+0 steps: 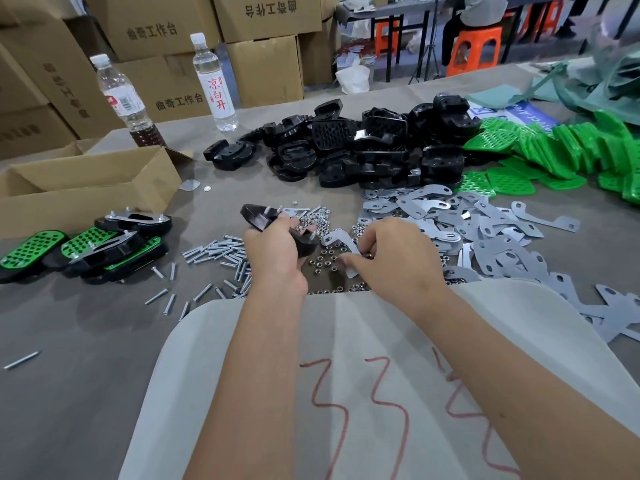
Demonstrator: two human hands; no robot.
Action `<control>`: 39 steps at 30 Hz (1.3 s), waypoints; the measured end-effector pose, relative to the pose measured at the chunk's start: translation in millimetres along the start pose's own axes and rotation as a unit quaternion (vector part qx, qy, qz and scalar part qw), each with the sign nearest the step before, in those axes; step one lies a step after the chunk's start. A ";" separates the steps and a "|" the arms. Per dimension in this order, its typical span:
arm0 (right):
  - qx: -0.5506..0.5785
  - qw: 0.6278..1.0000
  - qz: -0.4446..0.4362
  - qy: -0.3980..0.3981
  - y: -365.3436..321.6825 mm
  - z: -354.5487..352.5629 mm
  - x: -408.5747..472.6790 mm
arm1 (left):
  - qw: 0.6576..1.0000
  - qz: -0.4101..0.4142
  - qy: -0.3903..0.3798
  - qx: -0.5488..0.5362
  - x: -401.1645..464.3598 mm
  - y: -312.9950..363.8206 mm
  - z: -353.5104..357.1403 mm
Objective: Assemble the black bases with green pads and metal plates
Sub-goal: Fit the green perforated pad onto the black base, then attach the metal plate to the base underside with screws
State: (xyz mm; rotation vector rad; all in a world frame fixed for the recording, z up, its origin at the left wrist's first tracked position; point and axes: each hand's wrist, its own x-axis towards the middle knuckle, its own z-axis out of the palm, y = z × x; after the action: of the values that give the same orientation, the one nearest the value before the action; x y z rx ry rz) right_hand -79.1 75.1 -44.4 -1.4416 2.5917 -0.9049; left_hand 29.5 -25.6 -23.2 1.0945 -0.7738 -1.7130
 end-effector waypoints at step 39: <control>0.113 0.969 0.046 0.216 62.9 -95.2 25.2 | 0.970 -0.035 -0.205 0.128 -39.6 -42.7 33.5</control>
State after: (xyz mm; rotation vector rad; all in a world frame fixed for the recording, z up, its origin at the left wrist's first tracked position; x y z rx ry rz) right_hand -170.6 124.8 8.6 -1.1577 2.6848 -1.5962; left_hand -10.1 27.8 -33.1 0.9531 -1.2564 -1.9680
